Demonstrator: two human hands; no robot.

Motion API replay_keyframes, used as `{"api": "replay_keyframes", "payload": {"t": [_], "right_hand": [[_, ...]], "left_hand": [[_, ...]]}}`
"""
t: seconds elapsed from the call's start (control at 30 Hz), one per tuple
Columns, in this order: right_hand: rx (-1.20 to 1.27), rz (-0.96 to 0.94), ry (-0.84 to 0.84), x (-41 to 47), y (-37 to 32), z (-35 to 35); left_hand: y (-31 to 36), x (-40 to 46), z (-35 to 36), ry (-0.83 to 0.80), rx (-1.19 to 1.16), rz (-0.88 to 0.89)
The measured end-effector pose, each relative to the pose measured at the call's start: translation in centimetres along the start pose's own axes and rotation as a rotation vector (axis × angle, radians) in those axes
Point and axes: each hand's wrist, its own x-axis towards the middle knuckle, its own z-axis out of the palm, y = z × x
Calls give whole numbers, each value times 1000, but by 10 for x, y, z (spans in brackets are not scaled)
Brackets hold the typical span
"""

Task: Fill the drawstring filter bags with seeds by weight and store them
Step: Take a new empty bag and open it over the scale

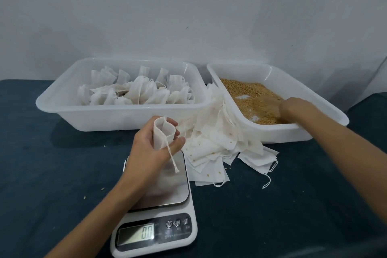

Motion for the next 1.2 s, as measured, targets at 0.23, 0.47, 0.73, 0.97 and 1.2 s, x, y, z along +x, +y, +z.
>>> {"api": "replay_keyframes", "payload": {"t": [0.23, 0.47, 0.73, 0.97, 1.2], "right_hand": [[-101, -319, 65, -18, -47, -13], [70, -354, 151, -29, -44, -12], [445, -357, 71, -10, -20, 2], [599, -291, 46, 3, -17, 8], [631, -296, 174, -14, -15, -9]], "left_hand": [[-2, 0, 1, 1, 12, -5], [-3, 2, -1, 8, 3, -8], [-2, 3, -1, 9, -14, -19], [-4, 3, -1, 9, 22, -29], [-4, 3, -1, 4, 34, -22]]}}
